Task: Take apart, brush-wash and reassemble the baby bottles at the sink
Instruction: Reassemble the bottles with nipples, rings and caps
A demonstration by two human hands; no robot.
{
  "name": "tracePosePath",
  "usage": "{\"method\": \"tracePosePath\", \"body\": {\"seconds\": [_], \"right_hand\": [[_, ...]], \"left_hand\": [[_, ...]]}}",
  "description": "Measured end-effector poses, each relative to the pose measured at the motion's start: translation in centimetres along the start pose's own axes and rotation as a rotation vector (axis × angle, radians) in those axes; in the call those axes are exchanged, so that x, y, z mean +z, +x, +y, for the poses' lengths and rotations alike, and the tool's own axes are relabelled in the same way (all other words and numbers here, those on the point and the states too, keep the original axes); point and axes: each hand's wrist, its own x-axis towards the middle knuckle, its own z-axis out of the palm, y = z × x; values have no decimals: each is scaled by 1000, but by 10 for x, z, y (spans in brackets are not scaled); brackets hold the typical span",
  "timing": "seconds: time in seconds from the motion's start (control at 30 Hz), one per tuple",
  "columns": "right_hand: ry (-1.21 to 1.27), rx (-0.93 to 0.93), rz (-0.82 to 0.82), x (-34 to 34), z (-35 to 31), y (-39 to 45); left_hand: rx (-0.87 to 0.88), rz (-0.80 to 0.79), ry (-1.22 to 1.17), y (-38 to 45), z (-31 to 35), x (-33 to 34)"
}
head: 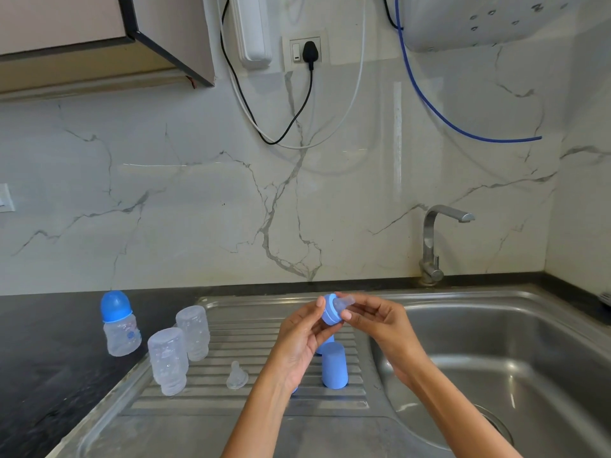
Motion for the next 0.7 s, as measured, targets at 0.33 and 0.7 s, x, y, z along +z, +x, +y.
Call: {"method": "tracePosePath", "body": {"seconds": [0.33,0.7], "right_hand": [[-42,-109,-14,0,4,1],[-146,-60,-119,-4,3,4]], "left_hand": [[-16,68,-28,4,-7,-2],[-278,39,-268,8,2,-5]]}}
